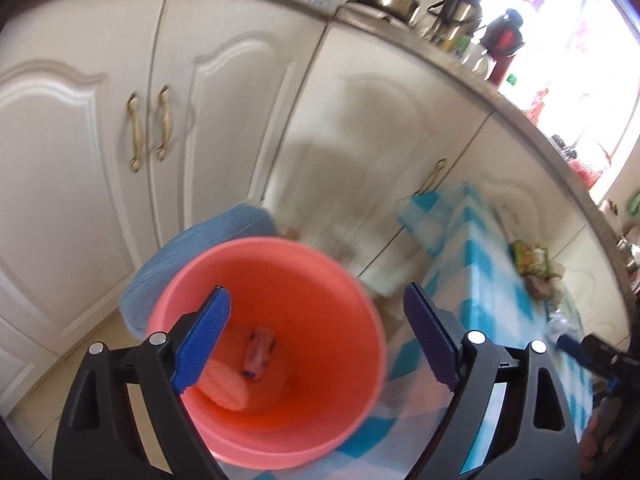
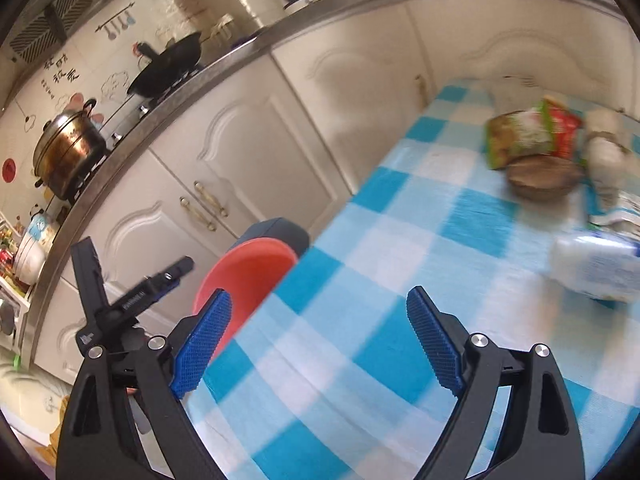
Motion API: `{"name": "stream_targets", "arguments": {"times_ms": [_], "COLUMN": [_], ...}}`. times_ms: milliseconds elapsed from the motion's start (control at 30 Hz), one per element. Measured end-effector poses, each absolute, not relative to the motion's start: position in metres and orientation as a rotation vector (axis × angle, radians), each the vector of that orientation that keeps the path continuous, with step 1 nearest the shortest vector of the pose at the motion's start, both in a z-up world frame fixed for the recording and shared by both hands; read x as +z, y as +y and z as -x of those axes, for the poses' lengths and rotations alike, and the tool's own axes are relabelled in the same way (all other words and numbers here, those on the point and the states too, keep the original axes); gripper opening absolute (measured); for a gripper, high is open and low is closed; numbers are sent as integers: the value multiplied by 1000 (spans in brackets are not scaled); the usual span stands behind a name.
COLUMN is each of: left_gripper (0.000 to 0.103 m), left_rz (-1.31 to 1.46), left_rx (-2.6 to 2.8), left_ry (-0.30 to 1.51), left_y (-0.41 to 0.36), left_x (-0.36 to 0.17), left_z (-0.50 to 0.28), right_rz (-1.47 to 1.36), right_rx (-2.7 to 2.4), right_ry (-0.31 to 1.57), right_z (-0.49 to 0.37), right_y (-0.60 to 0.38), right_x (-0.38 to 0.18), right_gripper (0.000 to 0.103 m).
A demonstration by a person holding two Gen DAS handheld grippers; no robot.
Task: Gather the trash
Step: 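Move both tools back over the table toward the snack packets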
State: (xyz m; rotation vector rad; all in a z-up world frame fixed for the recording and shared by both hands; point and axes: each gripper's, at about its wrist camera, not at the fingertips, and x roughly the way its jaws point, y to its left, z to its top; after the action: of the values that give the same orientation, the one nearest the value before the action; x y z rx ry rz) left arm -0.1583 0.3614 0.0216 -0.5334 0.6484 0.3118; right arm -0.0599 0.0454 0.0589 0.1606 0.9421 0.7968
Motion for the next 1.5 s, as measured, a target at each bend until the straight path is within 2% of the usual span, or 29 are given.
{"name": "stream_targets", "arguments": {"times_ms": [367, 633, 833, 1033, 1233, 1500], "left_gripper": [90, 90, 90, 90, 90, 90], "left_rz": [354, 324, 334, 274, 174, 113], "left_rx": [118, -51, -120, -177, -146, -111], "left_ry": [645, 698, 811, 960, 1058, 1098], "left_y": [265, 192, 149, 115, 96, 79], "left_x": [92, 108, 89, 61, 40, 24], "left_z": [86, -24, -128, -213, -261, -294], "right_rz": [-326, -427, -493, -353, -97, -35], "right_rx": [603, 436, 366, 357, 420, 471], "right_ry": [867, 847, 895, 927, 942, 959], "right_z": [43, -12, -72, -128, -172, -213], "right_y": [-82, -160, -197, -196, -170, -157], "right_x": [64, 70, 56, 49, 42, 33], "right_gripper": [89, 89, 89, 89, 89, 89]}}
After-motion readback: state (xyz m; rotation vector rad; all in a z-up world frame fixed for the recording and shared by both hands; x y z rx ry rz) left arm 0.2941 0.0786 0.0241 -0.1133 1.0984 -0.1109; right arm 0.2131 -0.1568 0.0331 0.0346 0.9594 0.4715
